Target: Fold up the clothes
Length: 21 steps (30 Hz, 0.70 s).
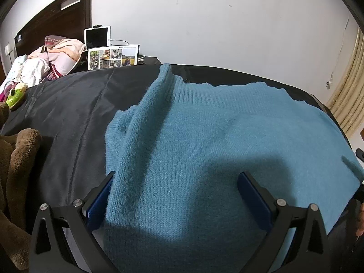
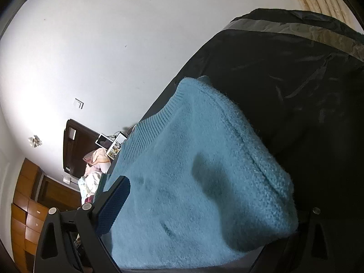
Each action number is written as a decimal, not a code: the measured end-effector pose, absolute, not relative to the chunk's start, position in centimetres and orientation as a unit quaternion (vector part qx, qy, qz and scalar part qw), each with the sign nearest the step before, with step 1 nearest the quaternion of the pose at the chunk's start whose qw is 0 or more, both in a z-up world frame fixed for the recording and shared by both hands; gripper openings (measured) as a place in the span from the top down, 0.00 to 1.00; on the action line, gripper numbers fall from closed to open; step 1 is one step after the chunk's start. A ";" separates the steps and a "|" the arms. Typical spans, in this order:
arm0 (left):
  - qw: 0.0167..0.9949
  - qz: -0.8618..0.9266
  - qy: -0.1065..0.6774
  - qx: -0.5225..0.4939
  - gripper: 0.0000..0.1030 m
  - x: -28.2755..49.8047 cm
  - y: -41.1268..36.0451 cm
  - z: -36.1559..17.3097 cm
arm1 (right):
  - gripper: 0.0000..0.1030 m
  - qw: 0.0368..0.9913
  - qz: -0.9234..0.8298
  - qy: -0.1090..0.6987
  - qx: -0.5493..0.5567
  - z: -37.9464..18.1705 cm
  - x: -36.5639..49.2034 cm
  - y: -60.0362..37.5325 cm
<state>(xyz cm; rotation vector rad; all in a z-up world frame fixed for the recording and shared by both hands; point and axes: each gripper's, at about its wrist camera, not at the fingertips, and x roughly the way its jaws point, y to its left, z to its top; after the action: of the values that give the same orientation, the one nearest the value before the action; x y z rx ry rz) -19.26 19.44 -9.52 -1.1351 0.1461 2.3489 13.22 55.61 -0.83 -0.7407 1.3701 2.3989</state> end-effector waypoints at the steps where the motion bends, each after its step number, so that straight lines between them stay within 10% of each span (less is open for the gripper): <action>1: 0.262 0.868 0.054 -0.420 0.01 -19.3 19.4 -9.5 | 0.05 0.139 0.829 0.476 -0.256 -0.9 13.3 55.8; 4: 0.262 0.867 0.054 -0.420 0.01 -19.2 19.4 -9.5 | 0.14 0.143 0.828 0.476 -0.261 -1.1 13.1 56.0; 8: 0.262 0.867 0.053 -0.421 0.01 -19.2 19.5 -9.6 | 0.63 0.155 0.822 0.476 -0.272 -1.9 13.2 56.5; 21: 0.269 0.860 0.041 -0.432 0.01 -19.4 19.2 -9.4 | 0.78 0.160 0.877 0.368 -0.265 2.9 11.9 53.8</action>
<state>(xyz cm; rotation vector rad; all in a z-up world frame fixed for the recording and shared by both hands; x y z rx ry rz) -19.44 19.24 -9.44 -1.1637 0.1113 2.3188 11.94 53.80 2.88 -0.7562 1.0525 2.5043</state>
